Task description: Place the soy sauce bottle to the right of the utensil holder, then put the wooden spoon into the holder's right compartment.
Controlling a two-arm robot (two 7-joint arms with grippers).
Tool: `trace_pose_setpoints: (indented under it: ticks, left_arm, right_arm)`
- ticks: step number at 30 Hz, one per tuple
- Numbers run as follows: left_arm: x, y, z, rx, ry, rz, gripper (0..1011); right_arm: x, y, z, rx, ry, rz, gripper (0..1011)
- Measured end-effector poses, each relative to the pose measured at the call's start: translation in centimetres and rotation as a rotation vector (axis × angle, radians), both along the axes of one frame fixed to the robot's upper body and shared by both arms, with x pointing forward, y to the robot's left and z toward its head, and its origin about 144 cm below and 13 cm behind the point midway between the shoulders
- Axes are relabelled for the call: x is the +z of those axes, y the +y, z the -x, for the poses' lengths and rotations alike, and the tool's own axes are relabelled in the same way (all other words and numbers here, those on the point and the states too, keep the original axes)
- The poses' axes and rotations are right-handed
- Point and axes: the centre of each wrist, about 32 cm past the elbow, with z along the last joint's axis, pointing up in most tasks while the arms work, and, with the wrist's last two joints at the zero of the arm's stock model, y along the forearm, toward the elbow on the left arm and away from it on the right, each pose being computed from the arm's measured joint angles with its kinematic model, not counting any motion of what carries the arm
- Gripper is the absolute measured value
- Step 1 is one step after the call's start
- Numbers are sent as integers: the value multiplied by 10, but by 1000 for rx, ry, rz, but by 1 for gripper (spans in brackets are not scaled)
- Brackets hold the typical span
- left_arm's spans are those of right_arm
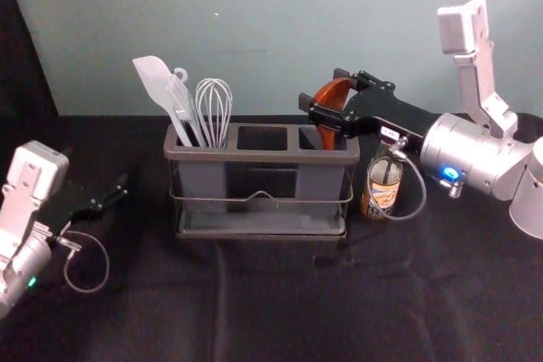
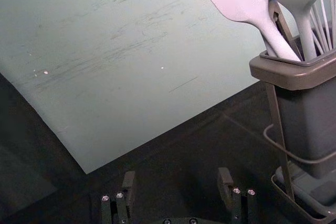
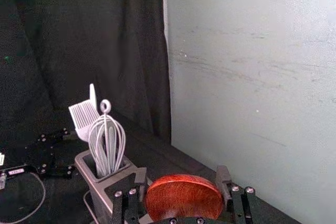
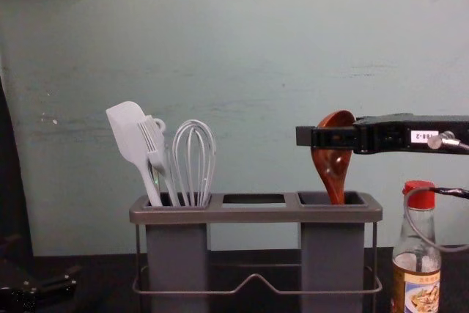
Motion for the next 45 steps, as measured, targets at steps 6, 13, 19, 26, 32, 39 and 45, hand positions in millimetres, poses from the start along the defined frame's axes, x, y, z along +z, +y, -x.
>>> trace_pose_setpoints:
  ticks: [6, 13, 19, 26, 32, 39, 45]
  left_arm:
    - [0, 0, 0, 0, 0, 0, 1011]
    - [0, 0, 0, 0, 0, 0, 1011]
    - [0, 0, 0, 0, 0, 0, 1012]
    - [0, 0, 0, 0, 0, 0, 1011]
    - [0, 0, 0, 0, 0, 0, 1012]
    - [0, 0, 0, 0, 0, 0, 1011]
    - [0, 0, 0, 0, 0, 0, 1011]
  right_arm:
    - [-3, 0, 0, 3, 7, 2, 826]
    - [-4, 0, 0, 7, 13, 6, 826]
    - [-4, 1, -1, 11, 21, 13, 826]
    - [-5, 1, -1, 12, 26, 16, 826]
    - [-6, 1, -1, 12, 33, 20, 856]
    - [-6, 1, -1, 11, 32, 20, 1004]
    - [-6, 1, -1, 10, 31, 19, 1004]
